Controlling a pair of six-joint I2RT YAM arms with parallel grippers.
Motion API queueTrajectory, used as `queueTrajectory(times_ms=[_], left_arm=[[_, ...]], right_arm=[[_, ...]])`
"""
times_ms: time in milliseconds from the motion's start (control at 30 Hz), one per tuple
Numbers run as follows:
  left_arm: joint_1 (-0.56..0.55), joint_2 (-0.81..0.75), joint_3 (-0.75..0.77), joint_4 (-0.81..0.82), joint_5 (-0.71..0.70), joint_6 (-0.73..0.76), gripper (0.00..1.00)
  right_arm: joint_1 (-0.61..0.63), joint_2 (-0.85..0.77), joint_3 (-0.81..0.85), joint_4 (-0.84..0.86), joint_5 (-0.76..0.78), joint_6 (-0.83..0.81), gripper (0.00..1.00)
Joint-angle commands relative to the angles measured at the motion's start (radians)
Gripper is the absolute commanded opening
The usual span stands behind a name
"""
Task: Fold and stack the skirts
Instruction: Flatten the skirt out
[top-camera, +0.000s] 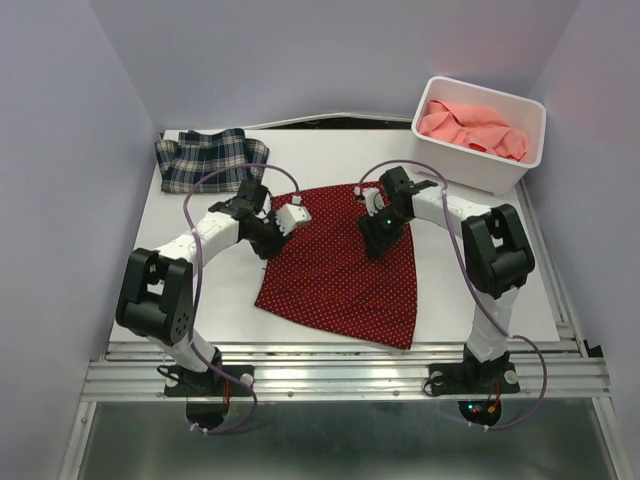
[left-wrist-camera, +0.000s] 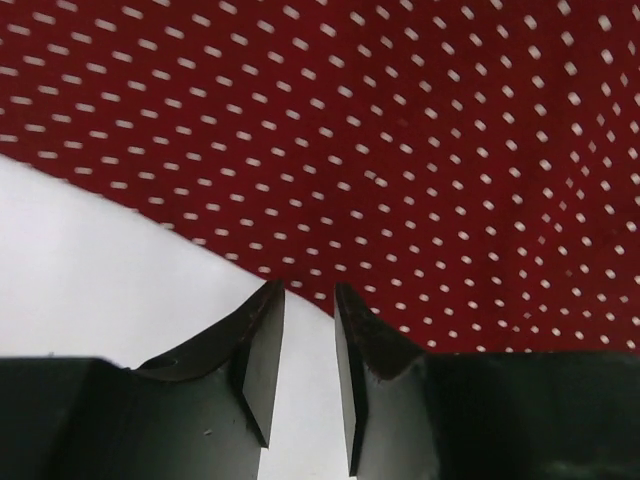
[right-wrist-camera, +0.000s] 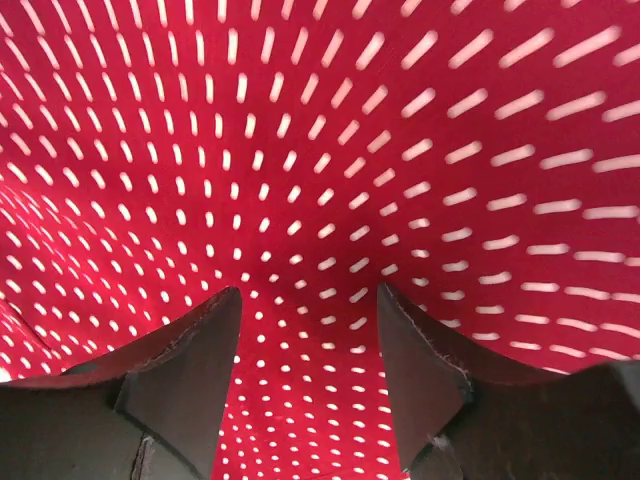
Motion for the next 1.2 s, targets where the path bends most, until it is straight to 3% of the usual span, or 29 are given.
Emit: queueTrajectory(times_ms=[0, 133, 300, 400, 567, 700, 967, 1067, 1167], left_arm=[[-0.040, -0.075, -0.089, -0.109, 0.072, 0.153, 0.35], [-0.051, -0.173, -0.184, -0.132, 0.060, 0.242, 0.37], [-0.052, -0.351, -0.270, -0.230, 0.043, 0.415, 0.39], [-0.090, -0.405, -0.316, -0.238, -0.012, 0.457, 0.39], [-0.147, -0.331, -0.326, -0.212, -0.007, 0.420, 0.36], [-0.193, -0.279, -0.344, -0.099, -0.065, 0.366, 0.30], [-0.170, -0.006, -0.209, 0.096, -0.093, 0.205, 0.17], [-0.115, 0.037, -0.143, 0.133, -0.095, 0.152, 0.17], [-0.054, 0.002, -0.096, 0.089, -0.047, 0.177, 0.30]], right_arm=[[0.020, 0.024, -0.055, -0.043, 0.004, -0.052, 0.61], [0.031, -0.002, -0.072, -0.035, 0.032, -0.057, 0.62], [0.031, -0.149, -0.056, -0.041, 0.055, -0.109, 0.63], [0.031, -0.099, -0.050, -0.072, 0.106, -0.153, 0.62], [0.031, 0.081, -0.005, -0.029, 0.141, -0.153, 0.60], [0.031, 0.205, 0.106, 0.006, 0.170, -0.147, 0.60], [0.020, 0.391, 0.446, 0.043, 0.300, -0.114, 0.59], [0.008, 0.363, 0.503, 0.038, 0.322, -0.120, 0.61], [0.008, 0.244, 0.474, 0.016, 0.302, -0.179, 0.64]])
